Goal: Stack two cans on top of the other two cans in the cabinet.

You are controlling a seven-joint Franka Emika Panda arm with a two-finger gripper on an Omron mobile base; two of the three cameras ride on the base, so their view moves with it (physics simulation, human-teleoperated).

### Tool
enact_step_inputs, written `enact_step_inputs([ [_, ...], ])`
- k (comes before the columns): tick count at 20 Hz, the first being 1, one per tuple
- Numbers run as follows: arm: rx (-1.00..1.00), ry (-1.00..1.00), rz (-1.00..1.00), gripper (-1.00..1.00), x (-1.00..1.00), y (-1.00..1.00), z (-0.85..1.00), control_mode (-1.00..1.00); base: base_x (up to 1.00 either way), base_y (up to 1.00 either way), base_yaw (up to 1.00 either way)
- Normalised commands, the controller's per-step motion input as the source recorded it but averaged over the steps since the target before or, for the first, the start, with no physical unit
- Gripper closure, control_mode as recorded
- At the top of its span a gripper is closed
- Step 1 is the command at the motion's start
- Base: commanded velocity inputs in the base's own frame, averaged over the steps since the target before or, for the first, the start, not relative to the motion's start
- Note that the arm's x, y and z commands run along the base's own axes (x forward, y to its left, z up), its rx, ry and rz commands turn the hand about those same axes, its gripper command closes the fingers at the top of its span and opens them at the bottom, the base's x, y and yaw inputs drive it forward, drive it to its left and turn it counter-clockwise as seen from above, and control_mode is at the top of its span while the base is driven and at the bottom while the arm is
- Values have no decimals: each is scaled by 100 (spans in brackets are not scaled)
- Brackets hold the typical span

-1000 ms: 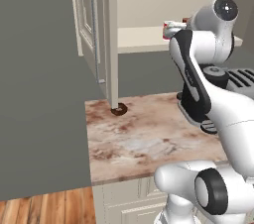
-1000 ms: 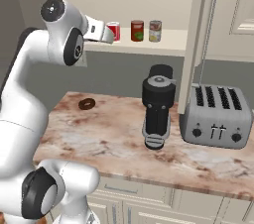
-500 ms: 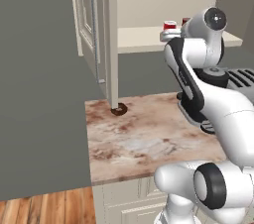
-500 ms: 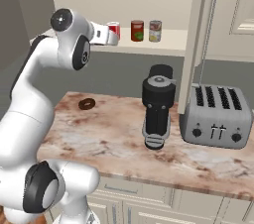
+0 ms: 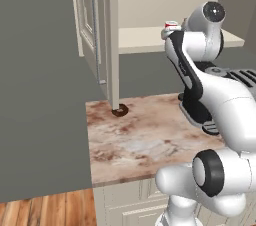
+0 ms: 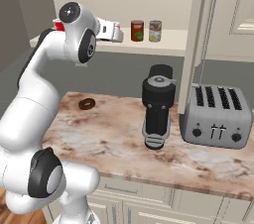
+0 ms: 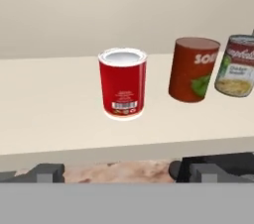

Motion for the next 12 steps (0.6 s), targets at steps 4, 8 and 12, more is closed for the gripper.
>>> enact_step_inputs([
  [4,0,0,0,-100,26,-6,-10,-100,0,0,0],
  [8,0,0,0,-100,29,0,-9,-100,0,0,0],
  [12,0,0,0,-100,36,0,-6,-100,0,0,0],
])
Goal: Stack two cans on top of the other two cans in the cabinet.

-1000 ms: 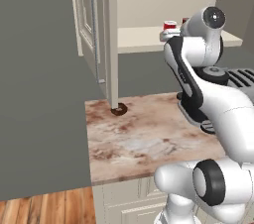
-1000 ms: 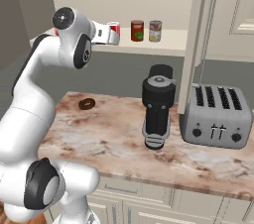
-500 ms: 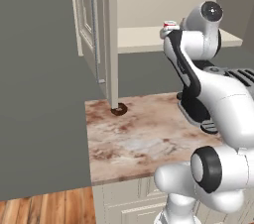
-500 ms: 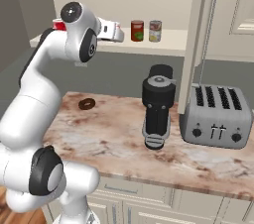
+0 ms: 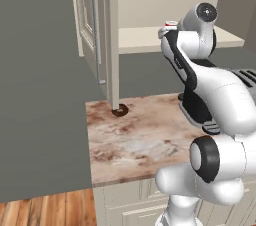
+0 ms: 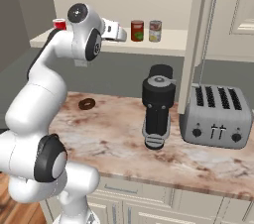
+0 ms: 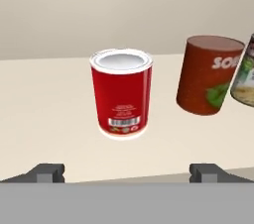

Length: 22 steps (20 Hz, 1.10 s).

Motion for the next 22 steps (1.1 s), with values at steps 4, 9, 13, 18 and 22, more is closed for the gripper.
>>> enact_step_inputs([
  [4,0,4,0,-100,34,0,-1,-100,0,0,0],
  [9,0,9,0,-100,32,0,0,-100,0,0,0],
  [13,0,4,0,-100,29,0,-2,-100,0,0,0],
  [18,0,0,0,-100,26,0,-7,-100,0,0,0],
  [22,0,0,0,-100,17,0,-11,-100,0,0,0],
])
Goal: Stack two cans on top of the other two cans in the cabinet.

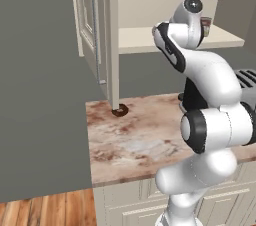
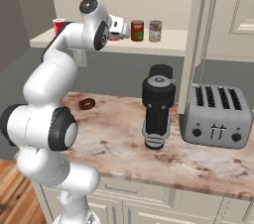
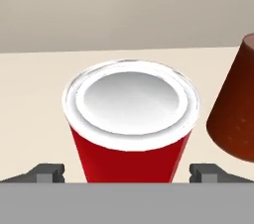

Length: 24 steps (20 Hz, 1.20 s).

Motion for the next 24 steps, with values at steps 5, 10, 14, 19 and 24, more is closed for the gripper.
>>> enact_step_inputs([
  [5,0,0,0,-100,17,0,-12,-100,0,0,0],
  [10,0,0,0,100,12,-1,-3,-100,0,0,0],
  [14,0,0,0,100,1,-4,-4,-100,0,0,0],
  [19,0,-1,1,100,-5,-8,-11,-100,0,0,0],
  [24,5,-1,14,100,-31,-6,-3,-100,0,0,0],
])
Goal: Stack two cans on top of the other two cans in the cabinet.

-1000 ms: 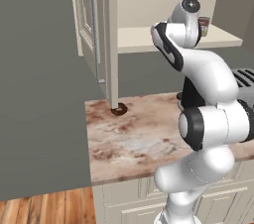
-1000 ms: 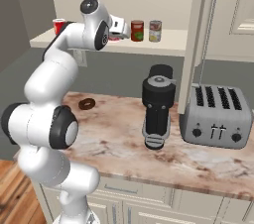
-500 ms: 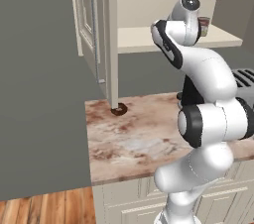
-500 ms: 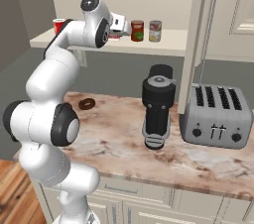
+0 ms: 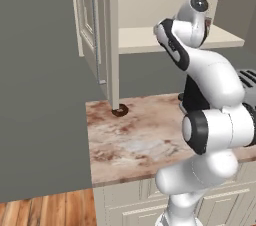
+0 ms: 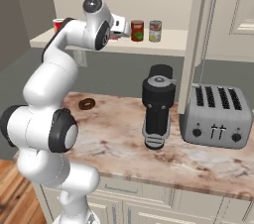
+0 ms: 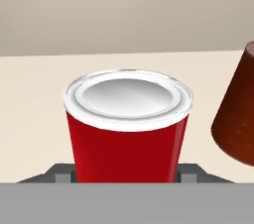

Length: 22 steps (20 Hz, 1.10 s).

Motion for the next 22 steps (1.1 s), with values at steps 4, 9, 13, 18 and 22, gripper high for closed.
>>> enact_step_inputs([
  [4,11,1,14,100,-38,0,2,-100,0,0,0],
  [9,5,0,8,100,-39,0,16,-100,0,0,0],
  [13,0,0,3,100,-36,7,24,-100,0,0,0],
  [18,0,0,1,100,-35,14,18,-100,0,0,0],
  [22,0,0,2,100,-41,11,8,-100,0,0,0],
])
